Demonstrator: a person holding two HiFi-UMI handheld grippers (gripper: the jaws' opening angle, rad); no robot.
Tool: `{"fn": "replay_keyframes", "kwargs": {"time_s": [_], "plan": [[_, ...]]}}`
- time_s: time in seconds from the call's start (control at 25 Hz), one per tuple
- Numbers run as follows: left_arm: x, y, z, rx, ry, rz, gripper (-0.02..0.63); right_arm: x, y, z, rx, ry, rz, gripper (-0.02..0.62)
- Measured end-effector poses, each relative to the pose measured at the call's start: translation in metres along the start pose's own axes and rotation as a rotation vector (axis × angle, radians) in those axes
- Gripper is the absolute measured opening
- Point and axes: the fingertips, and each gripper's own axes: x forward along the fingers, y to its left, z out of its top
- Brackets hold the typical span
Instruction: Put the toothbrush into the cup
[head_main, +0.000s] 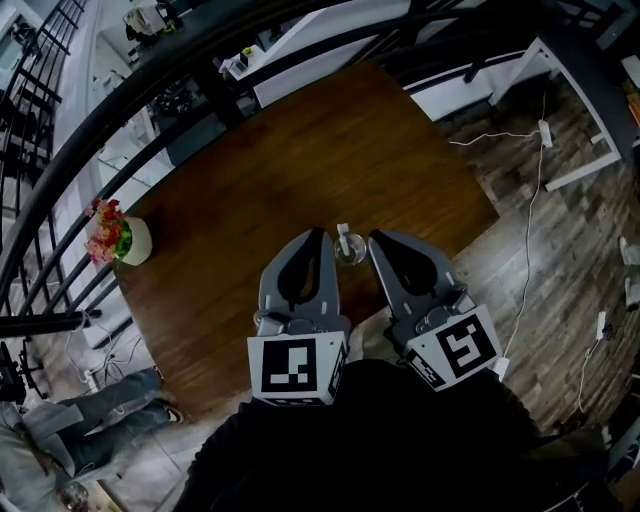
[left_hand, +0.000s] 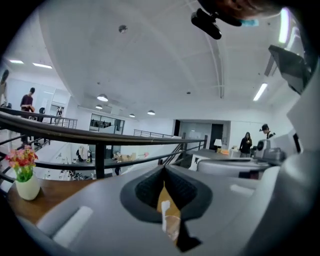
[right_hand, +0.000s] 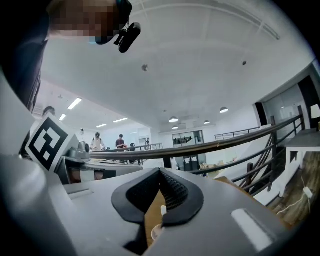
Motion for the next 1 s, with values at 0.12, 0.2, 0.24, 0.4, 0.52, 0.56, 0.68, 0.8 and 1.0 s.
{"fn": "replay_keyframes", "kwargs": {"time_s": [0.12, 0.2, 0.24, 0.4, 0.52, 0.56, 0.68, 0.8, 1.0], "plan": [[-0.017, -0.012, 0.018, 0.041, -0.055, -0.015, 0.009, -0.015, 0.006, 0.023, -0.009, -0.040, -0.017, 0.000], [-0.024, -0.018, 0.031, 0.068, -0.098, -0.024, 0.008, -0.023, 0.007, 0.038, -0.019, -0.078, -0.035, 0.000], [-0.026, -0.020, 0.036, 0.079, -0.117, -0.031, 0.009, -0.026, 0.006, 0.044, -0.027, -0.095, -0.044, 0.000], [-0.033, -0.033, 0.048, 0.103, -0.155, -0.056, 0.009, -0.038, 0.009, 0.060, -0.054, -0.139, -0.064, 0.000], [-0.038, -0.035, 0.052, 0.108, -0.165, -0.068, 0.008, -0.042, 0.011, 0.068, -0.066, -0.158, -0.083, 0.000], [-0.039, -0.035, 0.053, 0.108, -0.167, -0.069, 0.008, -0.042, 0.011, 0.070, -0.072, -0.163, -0.090, -0.002], [-0.041, -0.035, 0.056, 0.109, -0.173, -0.068, 0.009, -0.045, 0.012, 0.076, -0.082, -0.177, -0.095, -0.002], [-0.043, -0.034, 0.057, 0.109, -0.177, -0.067, 0.008, -0.044, 0.015, 0.076, -0.084, -0.181, -0.087, -0.002], [-0.043, -0.030, 0.054, 0.106, -0.176, -0.061, 0.008, -0.040, 0.018, 0.073, -0.087, -0.173, -0.076, -0.002]]}}
